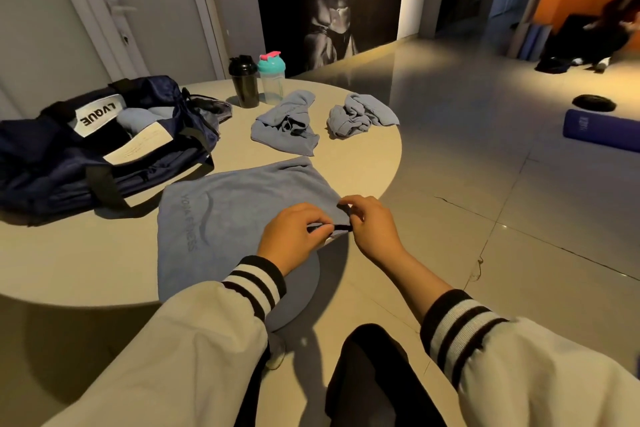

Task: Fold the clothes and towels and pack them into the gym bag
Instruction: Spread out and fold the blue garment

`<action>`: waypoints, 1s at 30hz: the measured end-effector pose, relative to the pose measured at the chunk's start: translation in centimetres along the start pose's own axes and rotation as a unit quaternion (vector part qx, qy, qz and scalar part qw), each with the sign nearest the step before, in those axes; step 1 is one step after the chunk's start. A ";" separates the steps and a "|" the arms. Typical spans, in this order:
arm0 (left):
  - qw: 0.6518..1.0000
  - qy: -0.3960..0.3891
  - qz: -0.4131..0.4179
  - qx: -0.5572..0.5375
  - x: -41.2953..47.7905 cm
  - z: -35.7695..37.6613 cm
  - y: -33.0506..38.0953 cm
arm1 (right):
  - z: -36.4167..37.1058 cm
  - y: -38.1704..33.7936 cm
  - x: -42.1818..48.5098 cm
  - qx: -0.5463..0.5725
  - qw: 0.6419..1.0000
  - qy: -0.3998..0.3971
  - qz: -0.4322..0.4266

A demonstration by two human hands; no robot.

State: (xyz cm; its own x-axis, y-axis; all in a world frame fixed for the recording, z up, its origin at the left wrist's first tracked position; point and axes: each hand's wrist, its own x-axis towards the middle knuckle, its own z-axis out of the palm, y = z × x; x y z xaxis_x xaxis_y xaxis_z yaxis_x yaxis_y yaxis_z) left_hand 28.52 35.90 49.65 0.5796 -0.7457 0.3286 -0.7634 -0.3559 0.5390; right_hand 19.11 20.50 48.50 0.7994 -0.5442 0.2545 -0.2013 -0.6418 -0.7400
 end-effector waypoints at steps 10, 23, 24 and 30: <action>0.997 -0.070 0.034 -0.014 -0.4 -0.1 0.4 | -0.4 -0.9 -0.3 -0.005 0.999 0.002 0.040; 0.998 -0.049 -0.041 0.010 4.3 -2.2 -0.7 | 0.6 -2.6 3.9 -0.080 0.997 -0.002 0.014; 0.996 -0.061 -0.055 0.029 5.2 -2.2 -1.2 | 0.9 -2.9 4.8 -0.085 0.996 -0.008 0.008; 0.990 -0.084 -0.105 0.053 10.3 -1.3 -5.1 | 4.0 -3.4 10.6 -0.084 0.995 -0.046 0.019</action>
State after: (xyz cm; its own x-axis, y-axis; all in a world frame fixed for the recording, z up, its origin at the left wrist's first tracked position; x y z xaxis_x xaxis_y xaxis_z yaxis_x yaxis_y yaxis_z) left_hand 38.72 30.80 51.32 0.6794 -0.7294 0.0802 -0.6623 -0.5624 0.4950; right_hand 30.57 19.08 51.24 0.8367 -0.5226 0.1637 -0.3180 -0.7071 -0.6316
